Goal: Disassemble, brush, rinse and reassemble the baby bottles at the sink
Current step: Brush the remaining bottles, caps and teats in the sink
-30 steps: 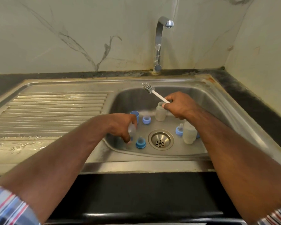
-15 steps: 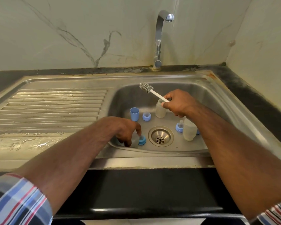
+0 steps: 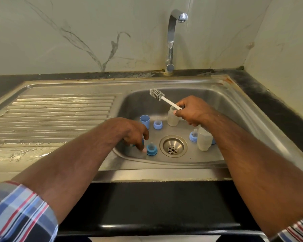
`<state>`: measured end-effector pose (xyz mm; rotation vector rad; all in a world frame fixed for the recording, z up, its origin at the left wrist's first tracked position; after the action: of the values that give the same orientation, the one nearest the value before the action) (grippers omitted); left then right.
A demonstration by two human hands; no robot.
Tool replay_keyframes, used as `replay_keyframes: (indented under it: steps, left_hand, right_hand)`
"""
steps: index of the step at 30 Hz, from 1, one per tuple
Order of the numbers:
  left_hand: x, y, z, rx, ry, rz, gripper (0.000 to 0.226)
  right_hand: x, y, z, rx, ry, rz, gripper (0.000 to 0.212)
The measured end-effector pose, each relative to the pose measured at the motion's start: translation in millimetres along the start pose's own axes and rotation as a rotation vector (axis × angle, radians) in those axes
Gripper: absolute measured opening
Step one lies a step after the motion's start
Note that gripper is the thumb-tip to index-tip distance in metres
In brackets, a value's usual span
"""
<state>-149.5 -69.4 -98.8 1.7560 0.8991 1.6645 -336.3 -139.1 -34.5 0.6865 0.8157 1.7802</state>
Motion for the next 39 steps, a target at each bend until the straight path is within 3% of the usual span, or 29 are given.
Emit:
replay_keyframes:
  steps: [3, 5, 10, 18, 24, 28, 31, 34, 37, 39]
  left_hand:
    - [-4, 21, 1, -0.038, 0.007, -0.198, 0.044]
    - [-7, 27, -2, -0.101, 0.023, -0.251, 0.045]
    - [-21, 19, -5, -0.210, 0.113, -0.178, 0.058]
    - [-37, 5, -4, -0.198, 0.085, -0.098, 0.058]
    - [-44, 4, 1, -0.178, 0.090, -0.113, 0.046]
    - [-38, 17, 1, -0.094, 0.036, -0.216, 0.034]
    - [-33, 35, 10, 0.173, 0.003, -0.389, 0.028]
    - [-21, 50, 21, 0.765, -0.035, -0.538, 0.022]
    - [-7, 56, 21, 1.332, -0.072, -0.532, 0.024]
    - [-2, 57, 20, 1.495, -0.070, -0.518, 0.024]
  right_hand:
    - [1, 0, 0, 0.003, 0.003, 0.006, 0.022]
    - [1, 0, 1, 0.004, 0.004, 0.011, 0.023]
    - [0, -2, 1, 0.001, 0.006, 0.022, 0.025]
    - [-3, -8, -3, 0.041, -0.006, 0.066, 0.017]
    - [-8, -10, -6, 0.027, -0.007, 0.065, 0.015]
    - [-7, -9, -5, 0.034, -0.003, 0.067, 0.017]
    - [-6, -7, -2, 0.015, 0.010, 0.057, 0.022]
    - [-3, -2, 1, -0.063, 0.019, 0.027, 0.026]
    - [-1, 3, 2, -0.117, 0.018, -0.002, 0.024]
    - [0, 3, 2, -0.129, 0.007, -0.005, 0.023]
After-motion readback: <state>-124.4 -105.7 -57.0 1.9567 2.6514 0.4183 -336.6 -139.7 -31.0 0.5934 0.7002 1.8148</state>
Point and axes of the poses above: each hand's wrist, its own x-axis away from the middle knuckle, its own y-axis out of the back of the hand, z = x × y, the point moved 7 cm from there along -x, towards the middle knuckle
